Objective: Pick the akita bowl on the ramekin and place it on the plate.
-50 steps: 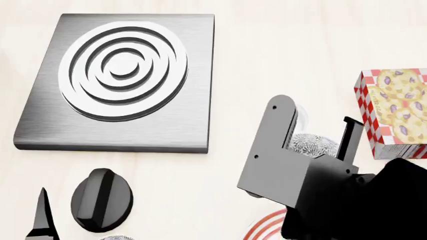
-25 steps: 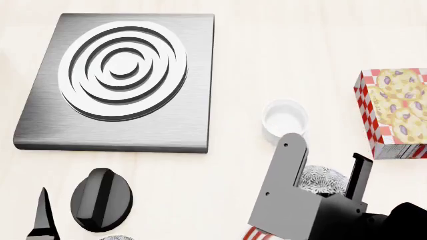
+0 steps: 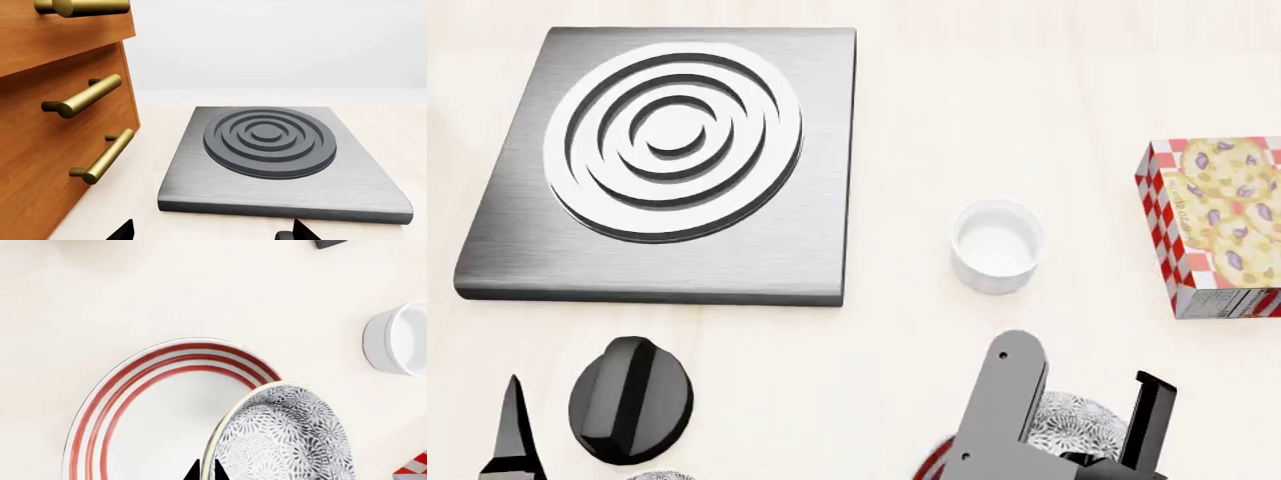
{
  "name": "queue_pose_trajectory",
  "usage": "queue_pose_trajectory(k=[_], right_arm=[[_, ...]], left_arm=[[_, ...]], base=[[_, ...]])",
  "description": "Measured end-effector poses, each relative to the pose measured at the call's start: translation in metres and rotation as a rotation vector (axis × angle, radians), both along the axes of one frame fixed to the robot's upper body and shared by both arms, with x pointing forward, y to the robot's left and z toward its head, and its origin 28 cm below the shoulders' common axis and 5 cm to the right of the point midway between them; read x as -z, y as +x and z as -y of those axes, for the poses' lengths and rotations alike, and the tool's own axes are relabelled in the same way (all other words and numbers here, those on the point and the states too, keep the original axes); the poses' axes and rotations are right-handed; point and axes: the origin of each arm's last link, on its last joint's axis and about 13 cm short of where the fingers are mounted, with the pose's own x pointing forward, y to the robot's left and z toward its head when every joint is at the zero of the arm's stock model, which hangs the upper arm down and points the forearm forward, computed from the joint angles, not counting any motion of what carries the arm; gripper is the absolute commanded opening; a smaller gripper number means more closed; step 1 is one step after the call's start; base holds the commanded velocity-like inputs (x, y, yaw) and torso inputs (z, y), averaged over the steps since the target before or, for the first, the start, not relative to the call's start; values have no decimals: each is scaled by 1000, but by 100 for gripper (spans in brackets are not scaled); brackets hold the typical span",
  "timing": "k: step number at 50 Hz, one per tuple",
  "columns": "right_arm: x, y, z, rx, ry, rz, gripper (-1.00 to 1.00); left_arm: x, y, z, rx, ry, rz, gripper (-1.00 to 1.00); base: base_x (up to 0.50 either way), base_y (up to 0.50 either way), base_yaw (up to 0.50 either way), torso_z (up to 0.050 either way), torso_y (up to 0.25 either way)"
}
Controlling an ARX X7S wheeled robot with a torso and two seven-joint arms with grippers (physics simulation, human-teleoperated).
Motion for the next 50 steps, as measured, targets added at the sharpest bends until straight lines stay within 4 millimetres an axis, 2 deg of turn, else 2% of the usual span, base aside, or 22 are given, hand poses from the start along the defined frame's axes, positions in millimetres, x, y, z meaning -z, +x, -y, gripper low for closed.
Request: queue_pose_trajectory(k=[25,50], right_arm=[[6,-18,-1,3,8,-55,-100],[26,-20,1,15,44,-60,-100]], left_arm=[[0,0,0,2,-2,-3,100],[1,0,1,2,2,-5,100]], base=[[0,0,0,0,0],[0,0,0,0,0]])
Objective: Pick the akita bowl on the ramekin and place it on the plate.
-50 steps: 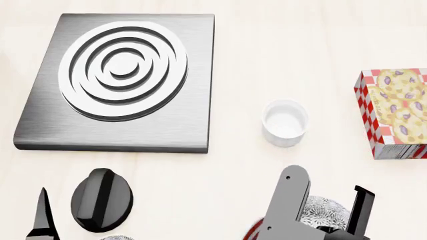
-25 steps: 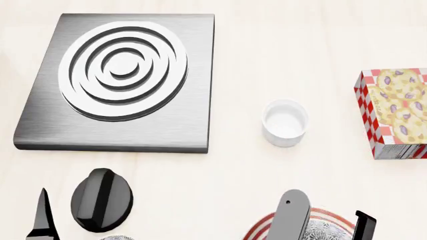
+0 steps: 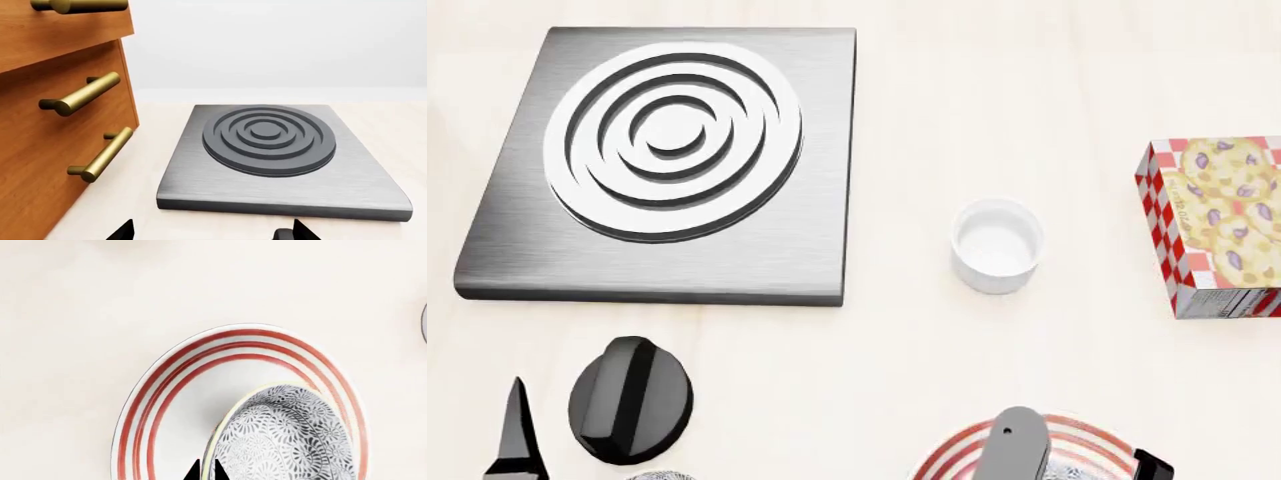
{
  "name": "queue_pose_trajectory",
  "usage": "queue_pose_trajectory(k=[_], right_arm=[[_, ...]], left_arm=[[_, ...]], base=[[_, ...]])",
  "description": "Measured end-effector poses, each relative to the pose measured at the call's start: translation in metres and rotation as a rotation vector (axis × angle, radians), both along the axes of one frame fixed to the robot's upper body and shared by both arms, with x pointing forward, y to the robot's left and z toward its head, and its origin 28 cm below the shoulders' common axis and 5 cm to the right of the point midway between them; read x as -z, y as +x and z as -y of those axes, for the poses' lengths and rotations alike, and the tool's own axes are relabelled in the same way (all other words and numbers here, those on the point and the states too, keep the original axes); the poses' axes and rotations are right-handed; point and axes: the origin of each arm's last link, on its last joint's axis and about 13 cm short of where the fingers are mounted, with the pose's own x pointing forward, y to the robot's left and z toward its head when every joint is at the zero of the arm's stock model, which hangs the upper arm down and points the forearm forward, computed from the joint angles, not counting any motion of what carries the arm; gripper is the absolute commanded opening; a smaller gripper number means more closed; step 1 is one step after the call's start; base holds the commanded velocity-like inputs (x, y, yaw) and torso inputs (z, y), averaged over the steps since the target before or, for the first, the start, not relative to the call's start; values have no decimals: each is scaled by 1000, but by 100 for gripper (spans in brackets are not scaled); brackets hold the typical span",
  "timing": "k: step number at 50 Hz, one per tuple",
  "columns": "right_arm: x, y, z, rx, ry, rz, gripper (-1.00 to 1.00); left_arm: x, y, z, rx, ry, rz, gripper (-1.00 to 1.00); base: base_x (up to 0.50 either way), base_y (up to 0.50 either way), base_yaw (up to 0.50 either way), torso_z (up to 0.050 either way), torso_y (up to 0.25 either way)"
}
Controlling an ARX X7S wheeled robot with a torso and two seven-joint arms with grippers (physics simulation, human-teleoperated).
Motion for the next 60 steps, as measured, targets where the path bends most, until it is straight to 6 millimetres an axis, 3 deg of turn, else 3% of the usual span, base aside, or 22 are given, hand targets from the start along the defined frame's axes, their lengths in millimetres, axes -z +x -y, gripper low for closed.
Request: queue_pose_trajectory(k=[24,46,60], right_arm=[[21,-3,1,9,31,-22,-100],[11,5,7,45,10,30,-100],[17,19,6,57,27,60,-100]], left_arm=[[1,0,1,1,1,-1,100],[1,0,1,2,1,-1,100],[1,0,1,1,2,-1,100]], base=[[0,0,0,0,0],[0,0,0,0,0],[0,0,0,0,0]])
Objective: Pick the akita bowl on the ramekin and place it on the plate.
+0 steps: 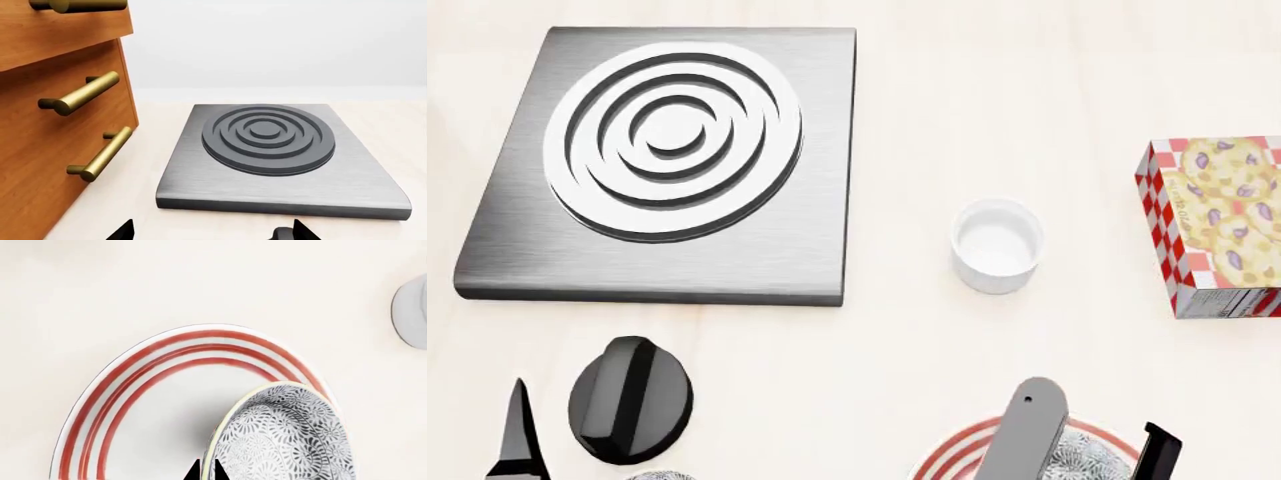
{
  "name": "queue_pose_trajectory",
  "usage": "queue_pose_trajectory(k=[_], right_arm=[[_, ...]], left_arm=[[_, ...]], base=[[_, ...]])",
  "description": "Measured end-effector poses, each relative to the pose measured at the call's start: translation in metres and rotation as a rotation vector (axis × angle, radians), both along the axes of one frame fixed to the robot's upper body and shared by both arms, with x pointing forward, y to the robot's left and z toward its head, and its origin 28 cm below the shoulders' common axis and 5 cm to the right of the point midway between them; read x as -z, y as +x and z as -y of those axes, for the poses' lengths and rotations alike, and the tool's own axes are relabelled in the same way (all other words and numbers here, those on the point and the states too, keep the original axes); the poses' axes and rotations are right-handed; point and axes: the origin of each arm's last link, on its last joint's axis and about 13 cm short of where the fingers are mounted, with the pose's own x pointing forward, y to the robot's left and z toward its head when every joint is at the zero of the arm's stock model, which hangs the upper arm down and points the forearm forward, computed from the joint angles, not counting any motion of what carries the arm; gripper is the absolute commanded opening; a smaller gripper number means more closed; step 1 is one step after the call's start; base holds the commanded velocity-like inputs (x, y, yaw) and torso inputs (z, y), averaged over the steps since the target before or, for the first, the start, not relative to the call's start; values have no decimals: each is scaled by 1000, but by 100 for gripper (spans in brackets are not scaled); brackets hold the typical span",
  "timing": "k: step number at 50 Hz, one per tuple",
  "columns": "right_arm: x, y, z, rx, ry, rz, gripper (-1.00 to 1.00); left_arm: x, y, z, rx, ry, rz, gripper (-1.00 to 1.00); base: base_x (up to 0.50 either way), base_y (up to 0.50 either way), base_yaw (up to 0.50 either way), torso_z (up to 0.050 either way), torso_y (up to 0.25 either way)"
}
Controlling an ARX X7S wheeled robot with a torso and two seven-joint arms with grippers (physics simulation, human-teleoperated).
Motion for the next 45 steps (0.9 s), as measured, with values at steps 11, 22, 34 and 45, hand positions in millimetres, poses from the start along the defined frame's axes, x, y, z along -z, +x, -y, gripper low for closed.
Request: queue_pose_trajectory(k=[11,22,34,45], right_arm=[[8,6,-1,5,15,5,-100],[15,6,-2,5,34,-1,-100],[19,6,-4,11,49,3,100],[20,7,-6,20,57,13,100]], left_arm=[[0,0,0,-1,1,1,100],[0,0,0,-1,2,0,100],[0,0,0,-2,4,0,100],[0,0,0,-3,4,1,100]], base=[[0,0,0,0,0],[0,0,0,0,0],[0,0,0,0,0],[0,0,0,0,0]])
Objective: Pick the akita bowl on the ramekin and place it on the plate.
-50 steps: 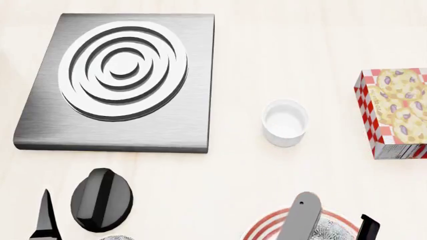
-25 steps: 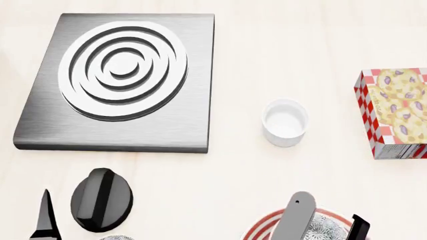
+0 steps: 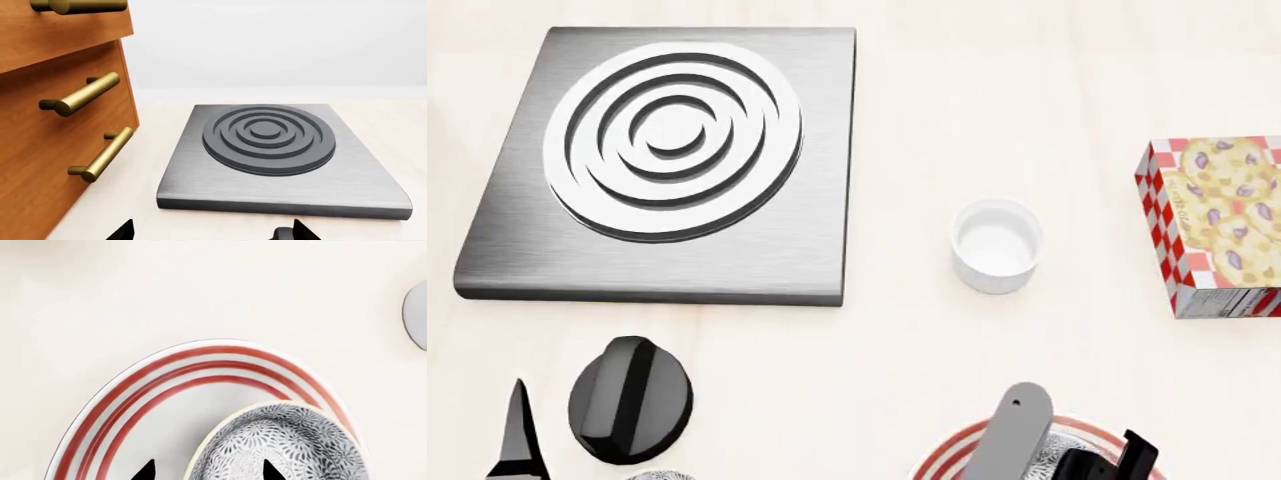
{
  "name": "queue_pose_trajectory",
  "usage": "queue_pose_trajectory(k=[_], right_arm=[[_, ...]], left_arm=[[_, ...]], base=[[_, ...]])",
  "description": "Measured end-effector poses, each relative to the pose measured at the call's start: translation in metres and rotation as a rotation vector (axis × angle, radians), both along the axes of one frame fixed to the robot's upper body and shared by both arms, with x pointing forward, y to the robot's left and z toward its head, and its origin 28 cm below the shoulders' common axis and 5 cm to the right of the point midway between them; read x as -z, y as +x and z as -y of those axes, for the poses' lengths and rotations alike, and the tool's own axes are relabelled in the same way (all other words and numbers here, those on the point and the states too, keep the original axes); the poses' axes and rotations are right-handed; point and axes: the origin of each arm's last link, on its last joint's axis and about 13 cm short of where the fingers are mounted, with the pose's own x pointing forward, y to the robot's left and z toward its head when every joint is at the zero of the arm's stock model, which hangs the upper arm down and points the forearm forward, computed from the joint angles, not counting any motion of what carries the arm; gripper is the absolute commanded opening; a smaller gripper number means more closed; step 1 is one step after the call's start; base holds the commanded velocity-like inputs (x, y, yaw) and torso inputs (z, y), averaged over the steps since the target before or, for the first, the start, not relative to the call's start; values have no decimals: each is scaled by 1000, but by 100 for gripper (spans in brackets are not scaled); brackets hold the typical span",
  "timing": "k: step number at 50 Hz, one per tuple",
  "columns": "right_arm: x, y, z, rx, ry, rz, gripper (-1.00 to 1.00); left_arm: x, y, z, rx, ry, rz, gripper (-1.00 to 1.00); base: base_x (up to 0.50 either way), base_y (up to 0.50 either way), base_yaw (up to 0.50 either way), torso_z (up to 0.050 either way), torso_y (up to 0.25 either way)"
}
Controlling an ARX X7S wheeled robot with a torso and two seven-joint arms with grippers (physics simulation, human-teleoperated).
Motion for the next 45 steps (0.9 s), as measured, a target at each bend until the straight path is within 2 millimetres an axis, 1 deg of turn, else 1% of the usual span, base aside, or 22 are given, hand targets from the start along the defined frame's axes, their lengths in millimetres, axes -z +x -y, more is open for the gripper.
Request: queue_pose_trajectory(k=[11,18,24,34,45], right_arm=[[-1,1,-1,4,-2,16,100],[-6,5,-1,6,4,83,100],[-15,10,-3,3,56,170,100],[-32,19,-8,-24,186,374,100],[-43,23,-10,-52,269,548,100]], left_arm=[[0,0,0,0,0,0,100],[0,0,0,1,0,0,100],[0,0,0,2,0,0,100],[0,0,1,4,0,0,100],[0,0,1,4,2,0,100]], base=[[0,0,0,0,0],[0,0,0,0,0],[0,0,0,0,0],[0,0,0,0,0],[0,0,0,0,0]])
